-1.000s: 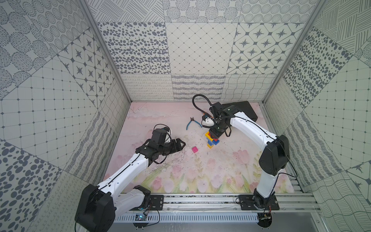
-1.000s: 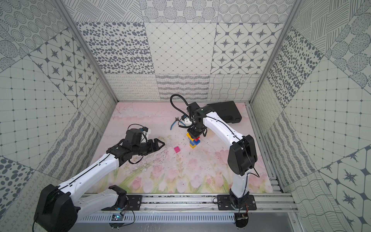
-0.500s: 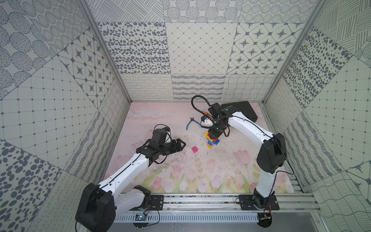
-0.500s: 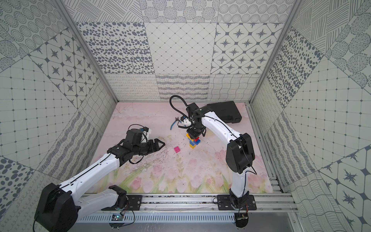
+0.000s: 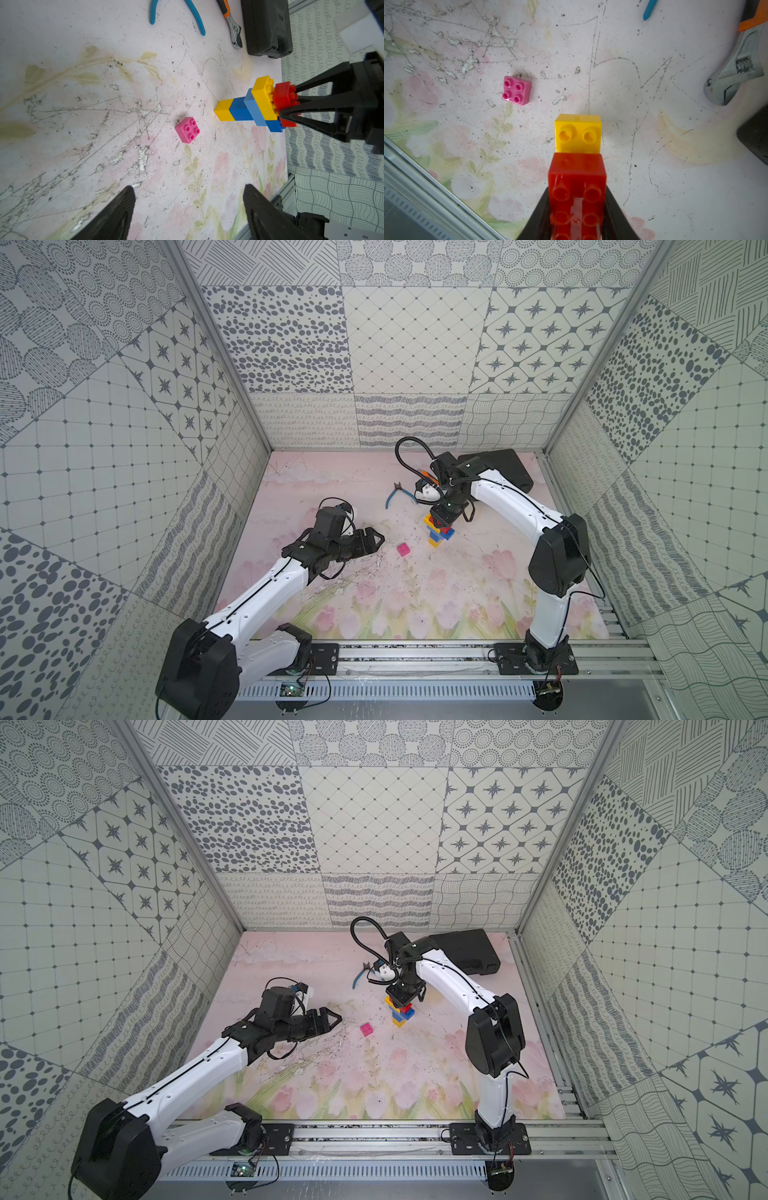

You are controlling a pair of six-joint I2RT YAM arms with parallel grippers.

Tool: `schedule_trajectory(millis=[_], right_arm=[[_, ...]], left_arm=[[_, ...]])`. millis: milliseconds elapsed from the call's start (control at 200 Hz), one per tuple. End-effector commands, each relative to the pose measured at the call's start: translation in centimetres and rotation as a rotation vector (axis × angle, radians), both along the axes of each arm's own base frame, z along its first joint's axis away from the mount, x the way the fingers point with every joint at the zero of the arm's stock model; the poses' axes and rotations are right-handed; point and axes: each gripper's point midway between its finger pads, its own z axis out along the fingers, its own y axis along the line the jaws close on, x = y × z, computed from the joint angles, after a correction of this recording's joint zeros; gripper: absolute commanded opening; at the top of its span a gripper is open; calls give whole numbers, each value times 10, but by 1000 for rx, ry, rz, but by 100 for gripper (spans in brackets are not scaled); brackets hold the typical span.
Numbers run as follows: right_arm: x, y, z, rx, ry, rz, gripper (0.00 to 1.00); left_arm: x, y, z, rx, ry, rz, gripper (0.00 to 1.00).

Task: Assemble a spoon with lego
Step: Assemble the lego brick with the lego brick.

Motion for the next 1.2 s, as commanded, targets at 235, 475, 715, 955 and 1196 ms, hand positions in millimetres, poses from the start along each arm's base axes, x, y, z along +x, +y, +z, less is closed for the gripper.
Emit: schedule_trajectory(millis=[235, 475, 715, 955, 1196], right_arm=[[-5, -3, -28, -80, 23, 19, 13], [-10, -7, -31, -101, 12, 21, 12], [-17, -3, -39, -89, 21, 34, 11], [-24, 4, -47, -48, 82, 34, 9], [-29, 1, -54, -53, 121, 49, 10]], left_arm=[[3, 1, 2, 9, -31, -12, 84], [3, 2, 0, 14, -29, -10, 84], [1, 4, -2, 16, -22, -2, 84], [0, 6, -2, 22, -24, 2, 83], [-2, 7, -3, 31, -23, 0, 84]])
